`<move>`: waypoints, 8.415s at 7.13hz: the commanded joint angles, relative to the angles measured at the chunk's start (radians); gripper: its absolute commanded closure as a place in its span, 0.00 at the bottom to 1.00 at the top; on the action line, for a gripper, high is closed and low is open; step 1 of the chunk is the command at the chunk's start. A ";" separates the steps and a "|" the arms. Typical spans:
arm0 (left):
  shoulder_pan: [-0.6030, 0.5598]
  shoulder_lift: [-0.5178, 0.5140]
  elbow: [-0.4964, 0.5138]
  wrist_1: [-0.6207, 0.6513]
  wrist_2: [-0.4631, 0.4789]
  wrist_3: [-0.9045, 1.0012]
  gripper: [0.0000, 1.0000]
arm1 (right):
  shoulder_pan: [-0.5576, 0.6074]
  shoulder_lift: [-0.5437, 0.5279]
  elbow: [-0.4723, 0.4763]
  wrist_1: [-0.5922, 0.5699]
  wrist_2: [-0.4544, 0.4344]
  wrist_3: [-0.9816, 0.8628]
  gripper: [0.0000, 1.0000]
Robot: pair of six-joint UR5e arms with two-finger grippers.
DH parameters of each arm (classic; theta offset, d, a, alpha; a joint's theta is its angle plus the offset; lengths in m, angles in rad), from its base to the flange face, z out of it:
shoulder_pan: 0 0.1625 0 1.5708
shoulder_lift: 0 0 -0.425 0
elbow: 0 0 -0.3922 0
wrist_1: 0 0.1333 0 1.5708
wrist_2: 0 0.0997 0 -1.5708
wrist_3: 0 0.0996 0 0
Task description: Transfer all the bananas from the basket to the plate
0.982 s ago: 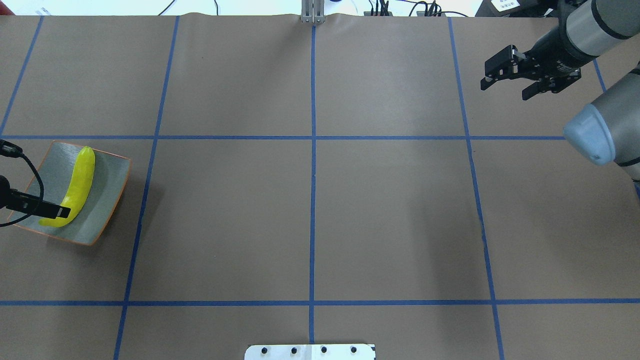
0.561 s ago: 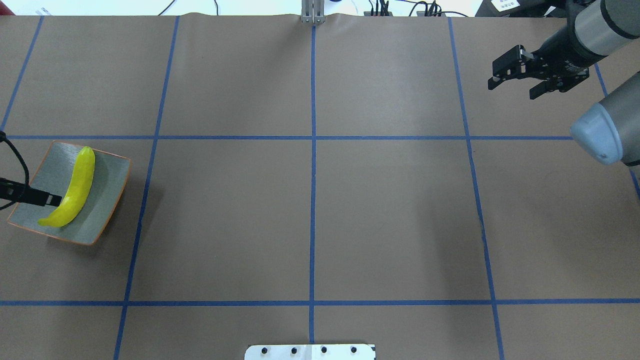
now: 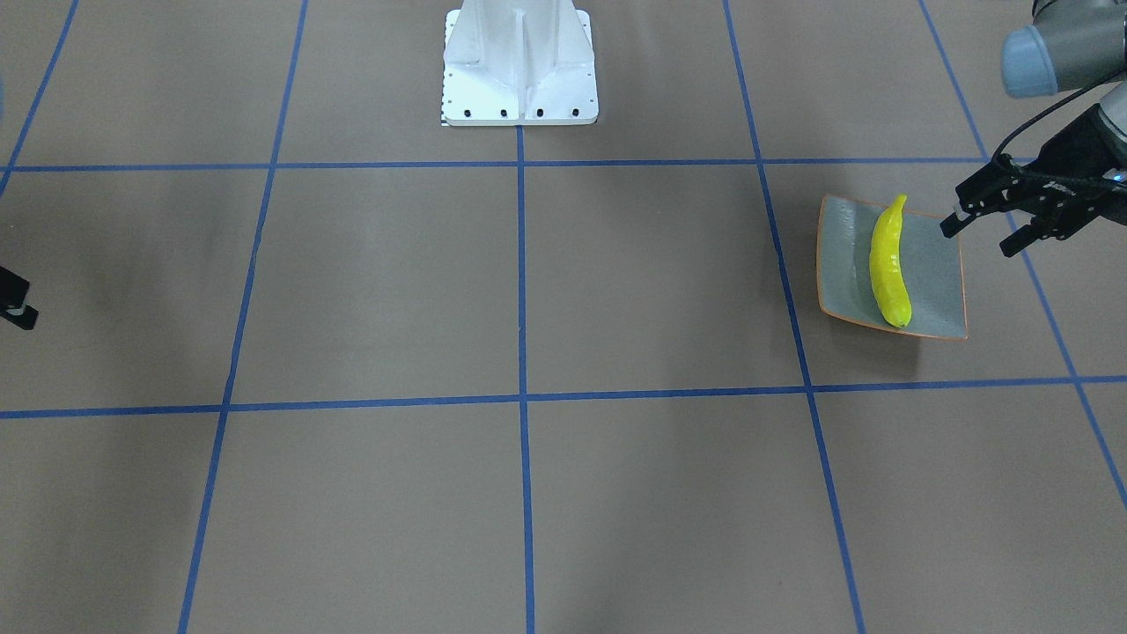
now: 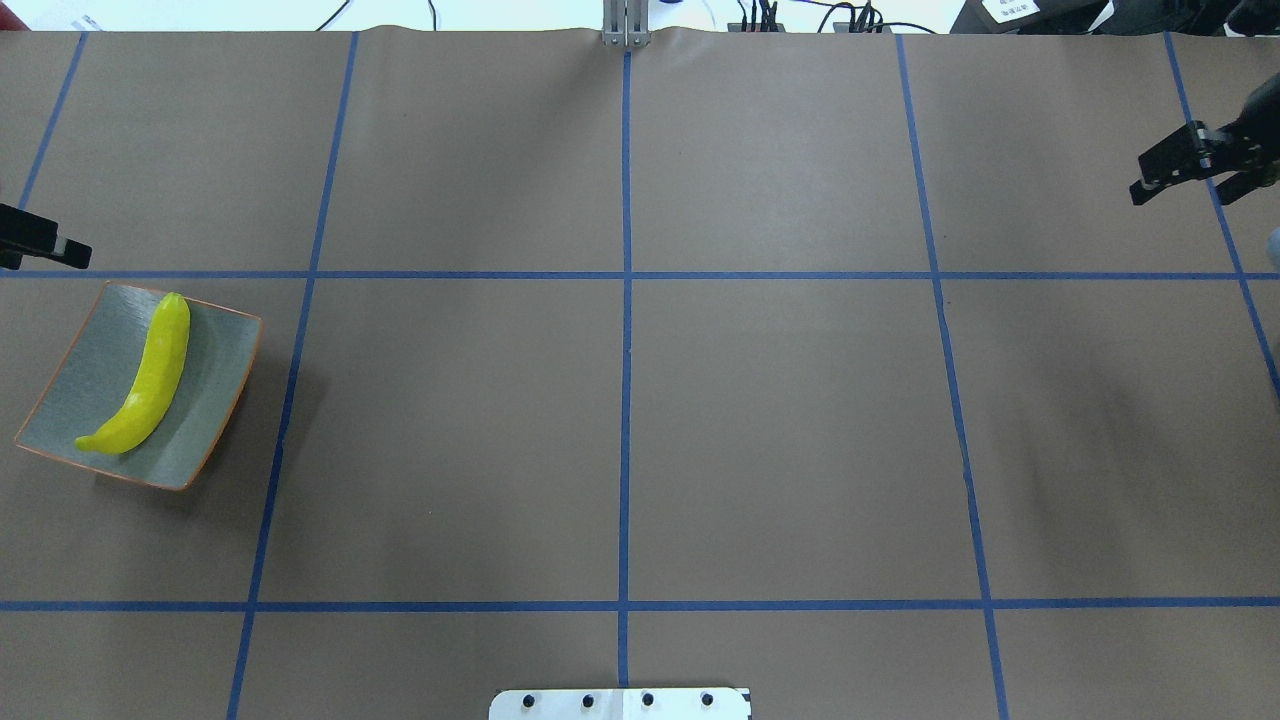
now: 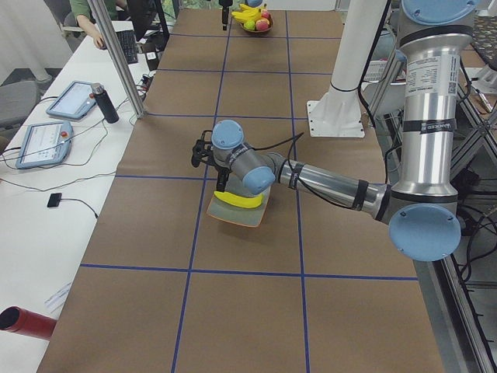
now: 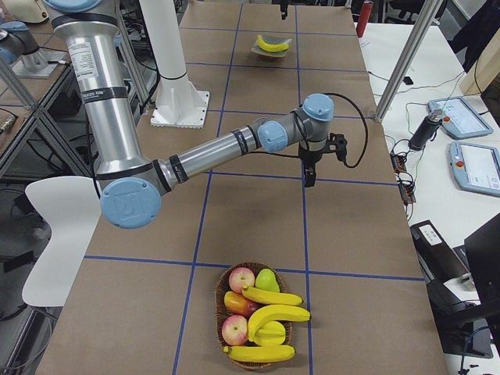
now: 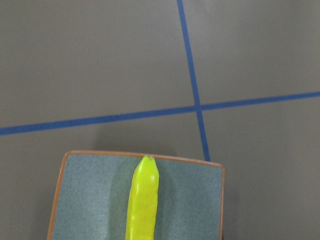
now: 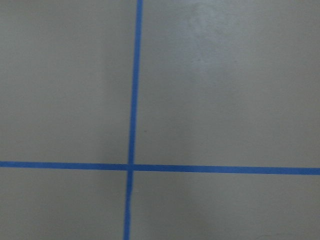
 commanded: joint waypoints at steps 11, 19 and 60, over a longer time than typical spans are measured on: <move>0.035 -0.044 0.029 0.010 0.001 -0.010 0.00 | 0.426 -0.160 -0.639 0.587 -0.231 -0.353 0.00; 0.053 -0.064 0.058 0.008 0.021 -0.007 0.00 | 0.347 -0.102 -0.770 0.624 -0.216 -0.345 0.00; 0.473 -0.676 0.141 -0.092 0.317 -0.642 0.00 | -0.453 0.541 -0.150 0.201 -0.121 1.043 1.00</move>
